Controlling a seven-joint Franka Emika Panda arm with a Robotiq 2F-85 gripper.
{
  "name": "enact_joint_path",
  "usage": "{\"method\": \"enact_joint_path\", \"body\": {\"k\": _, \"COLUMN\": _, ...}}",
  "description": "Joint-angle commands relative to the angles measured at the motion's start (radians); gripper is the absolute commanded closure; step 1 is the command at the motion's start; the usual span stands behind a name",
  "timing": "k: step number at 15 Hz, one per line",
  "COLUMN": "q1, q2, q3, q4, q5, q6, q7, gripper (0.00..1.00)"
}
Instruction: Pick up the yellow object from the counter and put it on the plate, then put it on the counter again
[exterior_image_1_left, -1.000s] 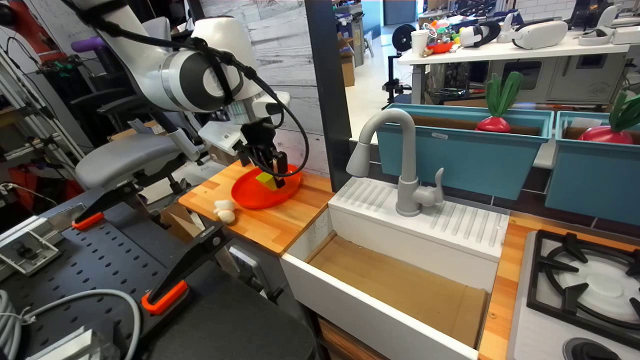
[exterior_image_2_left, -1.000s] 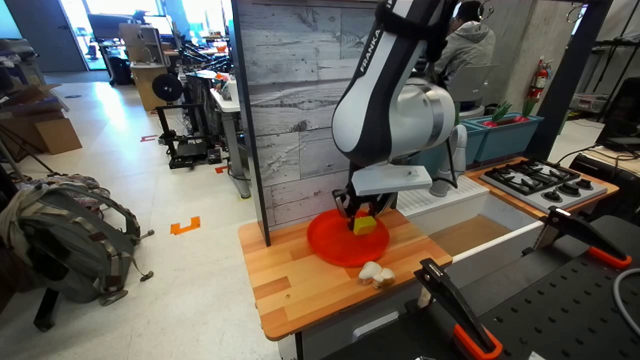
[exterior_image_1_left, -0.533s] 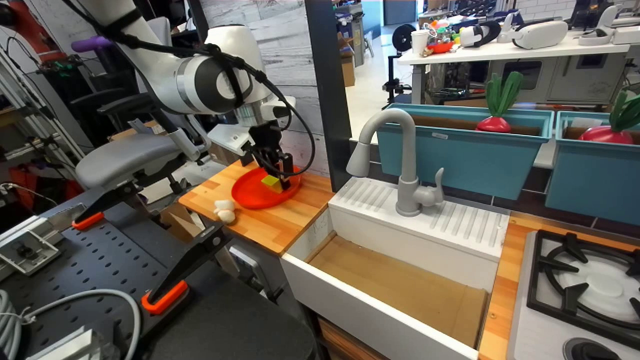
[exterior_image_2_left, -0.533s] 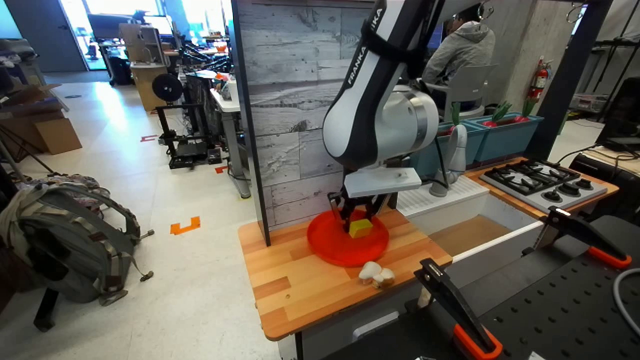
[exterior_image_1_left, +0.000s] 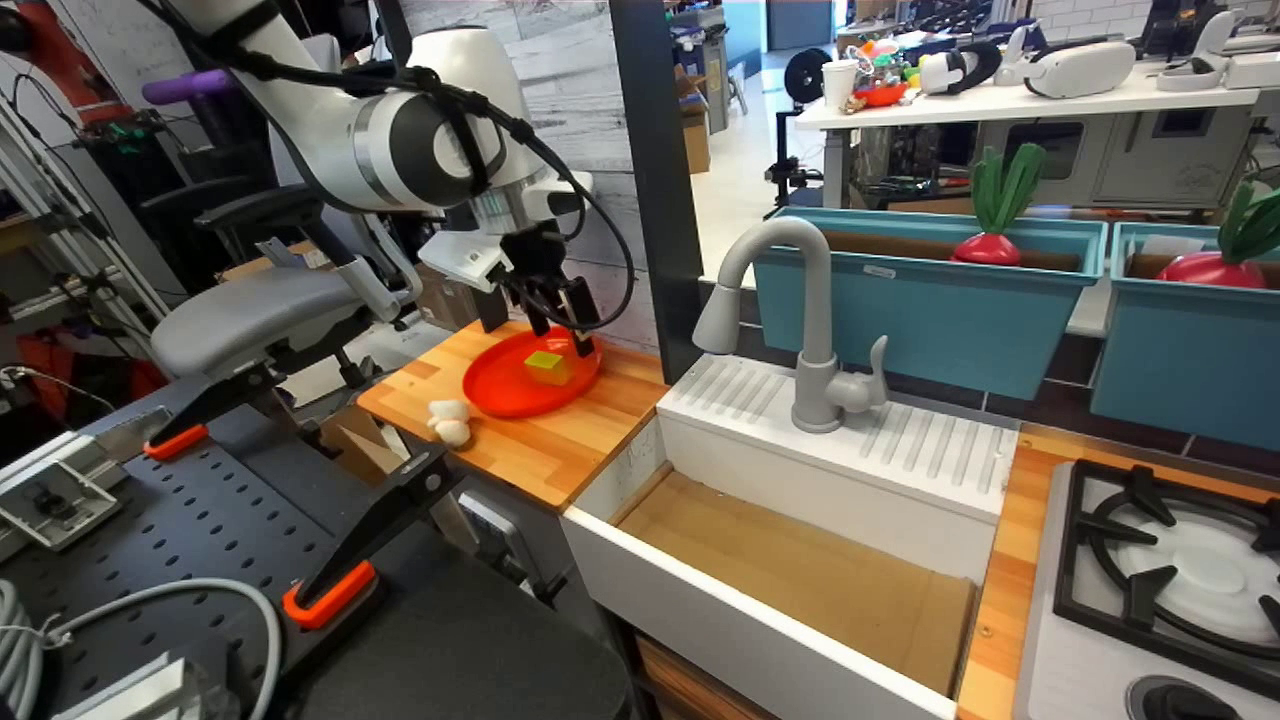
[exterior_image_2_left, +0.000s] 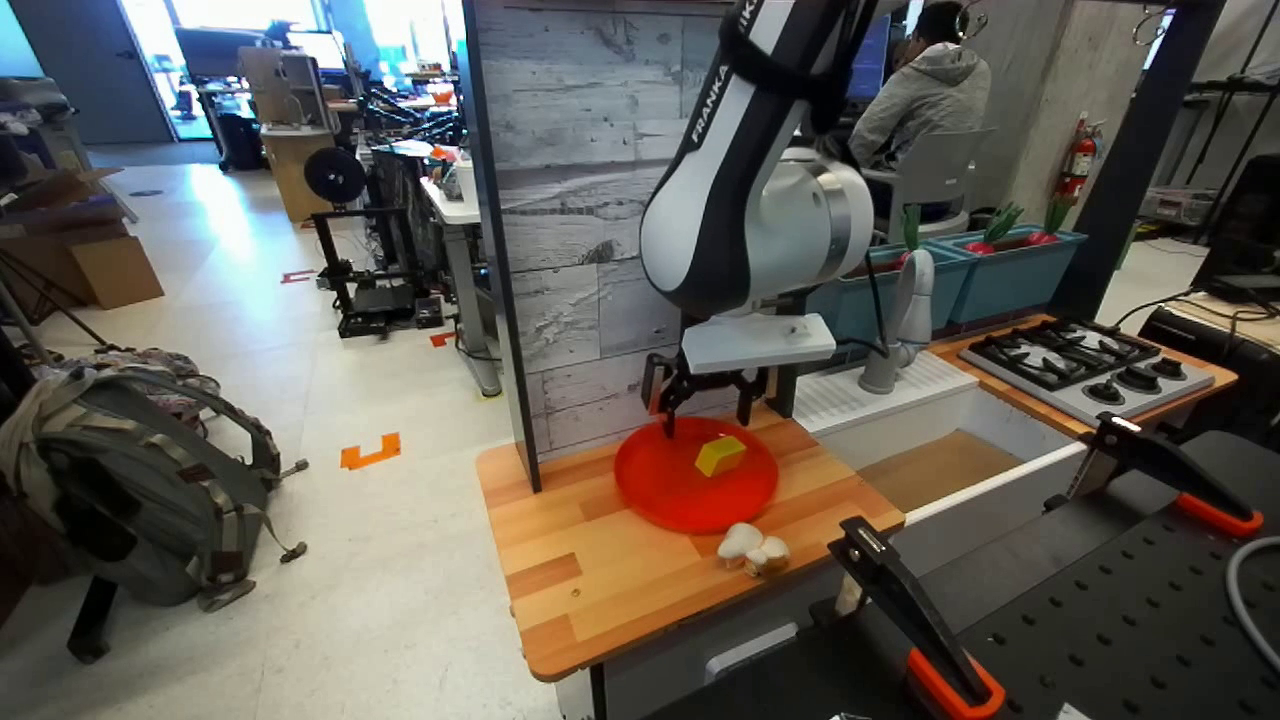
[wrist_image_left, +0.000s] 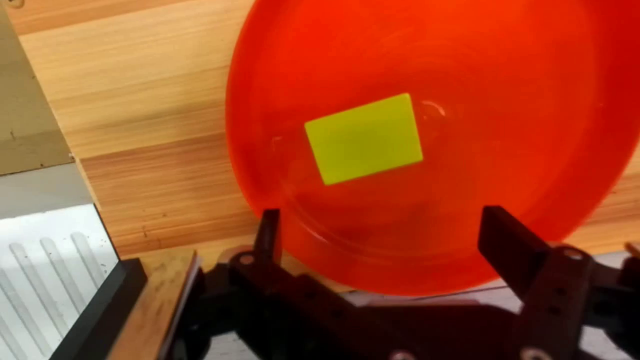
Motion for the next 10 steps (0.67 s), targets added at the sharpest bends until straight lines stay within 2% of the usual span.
{"method": "enact_joint_path", "body": {"k": 1, "q1": 0.007, "q2": -0.140, "q3": 0.006, "q4": -0.163, "q5": 0.017, "q6": 0.066, "q7": -0.016, "gripper": 0.00}}
{"method": "enact_joint_path", "body": {"k": 6, "q1": -0.001, "q2": -0.317, "q3": 0.016, "q4": -0.387, "q5": 0.017, "q6": 0.105, "q7": -0.027, "gripper": 0.00}}
{"method": "enact_joint_path", "body": {"k": 10, "q1": -0.010, "q2": -0.380, "q3": 0.008, "q4": -0.482, "q5": 0.019, "q6": 0.105, "q7": -0.020, "gripper": 0.00}}
